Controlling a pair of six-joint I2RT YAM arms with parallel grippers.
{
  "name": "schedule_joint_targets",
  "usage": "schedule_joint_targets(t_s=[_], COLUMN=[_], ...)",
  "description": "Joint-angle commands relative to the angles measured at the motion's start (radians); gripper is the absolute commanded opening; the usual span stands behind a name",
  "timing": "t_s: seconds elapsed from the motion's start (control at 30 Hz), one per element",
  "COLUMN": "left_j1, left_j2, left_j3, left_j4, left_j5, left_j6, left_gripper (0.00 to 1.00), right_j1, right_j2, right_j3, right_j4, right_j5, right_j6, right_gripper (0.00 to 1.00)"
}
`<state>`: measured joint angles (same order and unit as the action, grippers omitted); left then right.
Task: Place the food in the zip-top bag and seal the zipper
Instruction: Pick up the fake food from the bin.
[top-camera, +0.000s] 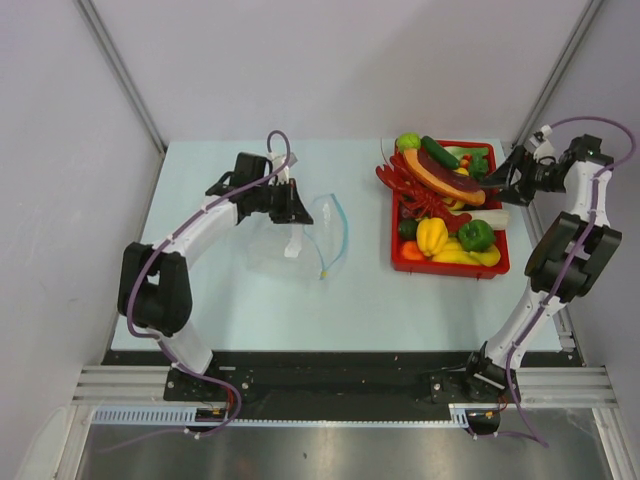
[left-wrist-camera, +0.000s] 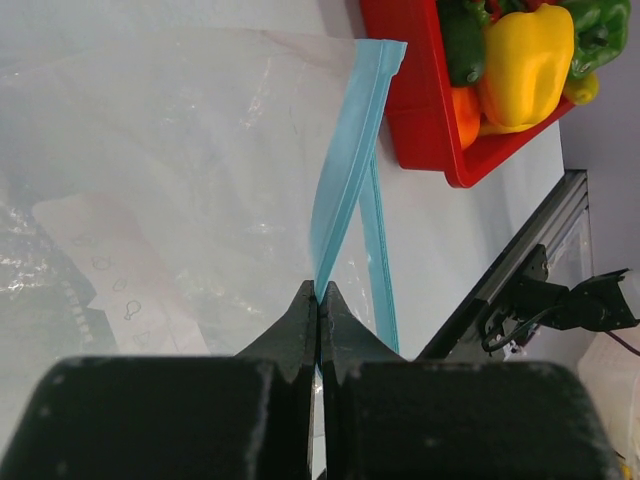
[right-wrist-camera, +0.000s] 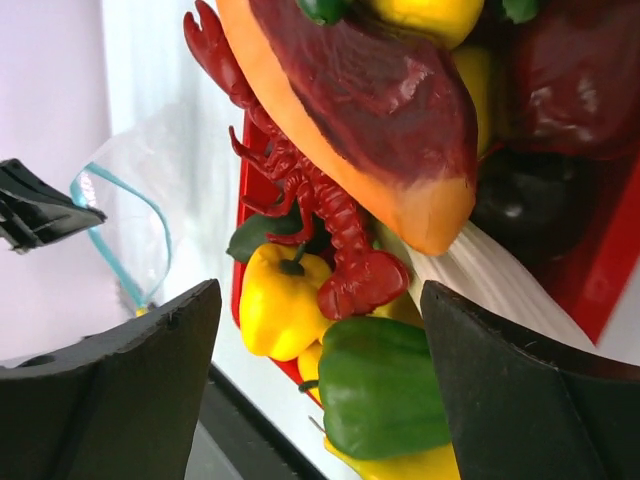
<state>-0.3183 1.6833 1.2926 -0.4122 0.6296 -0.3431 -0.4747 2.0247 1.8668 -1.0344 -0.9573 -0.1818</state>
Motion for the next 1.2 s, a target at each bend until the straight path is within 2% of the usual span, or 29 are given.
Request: schedule_joint_targets(t_s=[0.0,0.1,0.33,0.87,1.03,1.13,1.17], left_j1=[0.002,0.004,0.004,0.004,0.004,0.004,0.004], left_j2=[0.009,0.012,0.03,0.098,0.107,0.115,0.113], left_j3=[0.066,0.073,0.091,0.192,0.201,0.201,0.201], left_j4=[-0.028,-0.037,-0.051,-0.134,-0.14,-0.142,-0.142], left_j5=[0.038,0.032,0.021,0.018,0.016,0.013,0.012], left_j6=[0.036,0.041,0.029,0.081,0.085,0.084,0.085], left_gripper=[0.0,0.0,0.0,0.0,0.0,0.0,0.0], right_j1=[-0.005,-0.005,0.013,0.028,0.036,0.042,0.042], right_j2=[0.066,0.104,0.153,0.247,0.272,0.293,0.298], right_j3=[0.014,0.045,0.057,0.052,0.074,0.094,0.101], right_j4=[0.033,0.042,0.043,0.034,0.06,0.063,0.065], right_j5=[-0.081,-0.083,-0.112,-0.155,-0.193,-0.213,-0.219], right_j6=[0.042,0.056,0.056,-0.001,0.028,0.033,0.036], right_gripper=[0.85,0.85,0.79,0.78,0.69,0.62,0.56])
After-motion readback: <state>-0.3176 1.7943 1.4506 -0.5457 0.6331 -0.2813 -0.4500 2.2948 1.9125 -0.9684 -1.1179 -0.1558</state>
